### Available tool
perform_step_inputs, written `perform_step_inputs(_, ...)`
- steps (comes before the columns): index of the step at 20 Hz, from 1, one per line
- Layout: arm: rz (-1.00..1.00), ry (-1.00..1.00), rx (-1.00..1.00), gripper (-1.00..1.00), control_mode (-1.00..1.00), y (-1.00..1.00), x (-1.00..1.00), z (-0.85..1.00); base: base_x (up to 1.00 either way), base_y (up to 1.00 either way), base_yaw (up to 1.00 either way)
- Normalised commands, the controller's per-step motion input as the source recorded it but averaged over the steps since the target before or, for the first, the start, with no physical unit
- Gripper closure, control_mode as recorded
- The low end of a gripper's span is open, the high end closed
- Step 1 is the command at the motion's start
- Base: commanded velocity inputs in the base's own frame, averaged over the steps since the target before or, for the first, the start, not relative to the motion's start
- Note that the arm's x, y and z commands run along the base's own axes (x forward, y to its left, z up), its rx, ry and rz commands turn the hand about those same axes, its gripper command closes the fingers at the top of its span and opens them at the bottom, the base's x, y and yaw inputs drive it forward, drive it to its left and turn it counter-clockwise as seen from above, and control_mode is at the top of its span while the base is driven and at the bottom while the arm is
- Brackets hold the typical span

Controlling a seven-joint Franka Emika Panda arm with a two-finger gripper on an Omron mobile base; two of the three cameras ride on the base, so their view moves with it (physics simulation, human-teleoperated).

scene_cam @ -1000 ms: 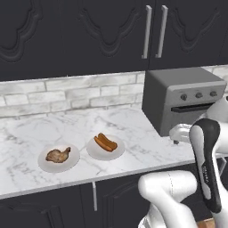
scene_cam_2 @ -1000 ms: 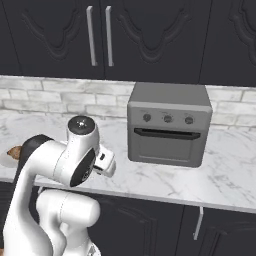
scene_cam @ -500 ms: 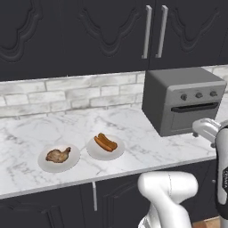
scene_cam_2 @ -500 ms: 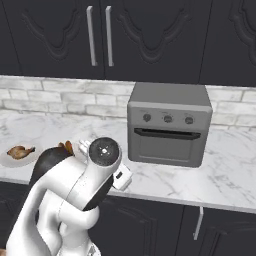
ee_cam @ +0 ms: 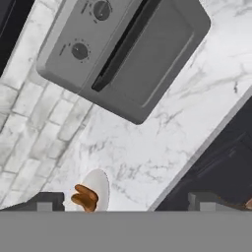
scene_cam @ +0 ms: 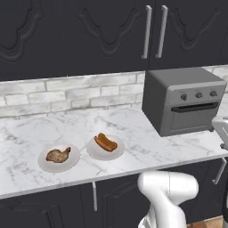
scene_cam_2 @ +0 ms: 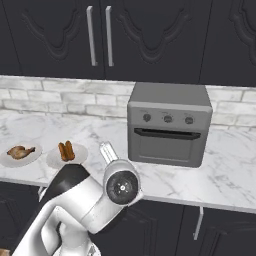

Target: Open the toaster oven door. Place the hotdog bun on the top rack in the toaster oven and place the chicken drumstick on the bottom rack.

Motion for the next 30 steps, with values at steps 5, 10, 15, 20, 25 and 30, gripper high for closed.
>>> perform_step_inputs(5, -0.17, -0.05, 0.13, -1.0, -1.0, -0.41, 0.0, 0.0, 0.0, 0.0, 0.0)
perform_step_inputs(10, -0.14, 0.0, 0.07, -1.0, -1.0, -0.37, 0.03, 0.0, 0.0, 0.0, 0.0)
perform_step_inputs(15, -0.09, 0.0, 0.03, -1.0, -1.0, -0.35, 0.11, 0.0, 0.0, 0.0, 0.0)
perform_step_inputs(20, -0.05, 0.0, 0.01, -1.0, -1.0, -0.28, 0.14, 0.0, 0.0, 0.0, 0.0)
perform_step_inputs(25, -0.02, 0.0, 0.0, -1.0, -1.0, -0.25, 0.15, 0.0, 0.0, 0.0, 0.0)
perform_step_inputs(30, -0.01, 0.0, 0.0, -1.0, -1.0, -0.24, 0.15, 0.0, 0.0, 0.0, 0.0)
